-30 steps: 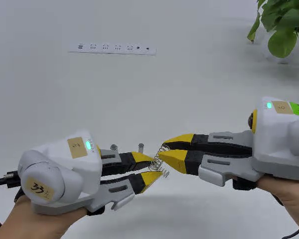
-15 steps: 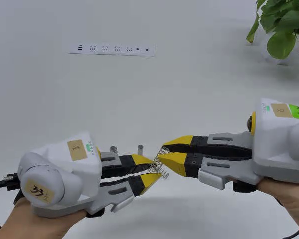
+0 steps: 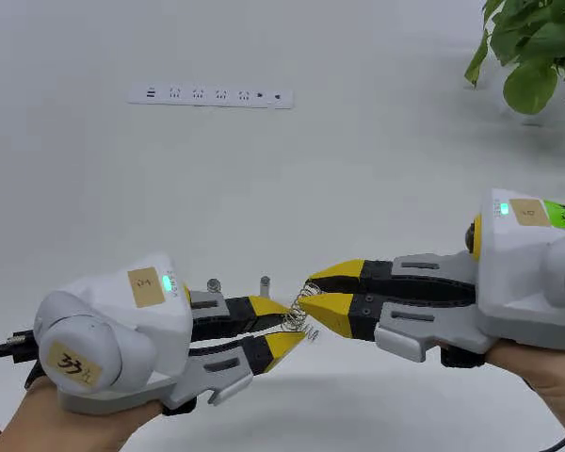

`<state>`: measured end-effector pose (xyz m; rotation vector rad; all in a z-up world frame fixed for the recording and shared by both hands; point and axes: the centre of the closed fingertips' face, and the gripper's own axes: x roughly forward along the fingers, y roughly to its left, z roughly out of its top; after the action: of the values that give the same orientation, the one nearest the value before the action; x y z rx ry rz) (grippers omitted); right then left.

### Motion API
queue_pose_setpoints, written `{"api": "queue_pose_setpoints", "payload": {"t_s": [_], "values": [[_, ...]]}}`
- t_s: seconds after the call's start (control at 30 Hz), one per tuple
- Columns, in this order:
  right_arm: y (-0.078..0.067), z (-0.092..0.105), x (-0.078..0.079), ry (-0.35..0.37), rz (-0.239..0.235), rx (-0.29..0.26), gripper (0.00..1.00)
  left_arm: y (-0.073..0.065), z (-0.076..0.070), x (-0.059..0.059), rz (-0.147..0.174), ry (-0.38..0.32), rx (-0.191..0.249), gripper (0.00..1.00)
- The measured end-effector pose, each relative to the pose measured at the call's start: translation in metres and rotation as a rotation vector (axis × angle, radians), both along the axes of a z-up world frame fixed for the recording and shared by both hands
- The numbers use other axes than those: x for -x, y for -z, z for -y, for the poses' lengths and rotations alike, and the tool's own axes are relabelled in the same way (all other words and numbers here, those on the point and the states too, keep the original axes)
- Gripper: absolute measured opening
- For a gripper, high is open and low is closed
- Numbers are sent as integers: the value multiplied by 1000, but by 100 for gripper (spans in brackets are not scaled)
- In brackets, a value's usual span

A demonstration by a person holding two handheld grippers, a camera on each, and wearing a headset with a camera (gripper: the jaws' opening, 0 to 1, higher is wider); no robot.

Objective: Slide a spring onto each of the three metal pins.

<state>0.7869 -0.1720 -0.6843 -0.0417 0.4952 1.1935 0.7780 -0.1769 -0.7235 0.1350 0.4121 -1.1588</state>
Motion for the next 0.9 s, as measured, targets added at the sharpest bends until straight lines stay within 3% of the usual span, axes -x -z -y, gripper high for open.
{"api": "queue_pose_setpoints", "payload": {"t_s": [0.33,0.6,0.83,0.9], "values": [[1,-1,2,-21,-1,18,17,0,0,1,4,0,3,10],[-4,-1,5,-127,22,92,24,-2,-1,0,12,-3,14,10],[-5,0,11,-324,42,238,31,-5,0,-1,22,0,25,10],[-3,1,12,-390,61,303,33,-6,0,-1,25,-2,30,10]]}}
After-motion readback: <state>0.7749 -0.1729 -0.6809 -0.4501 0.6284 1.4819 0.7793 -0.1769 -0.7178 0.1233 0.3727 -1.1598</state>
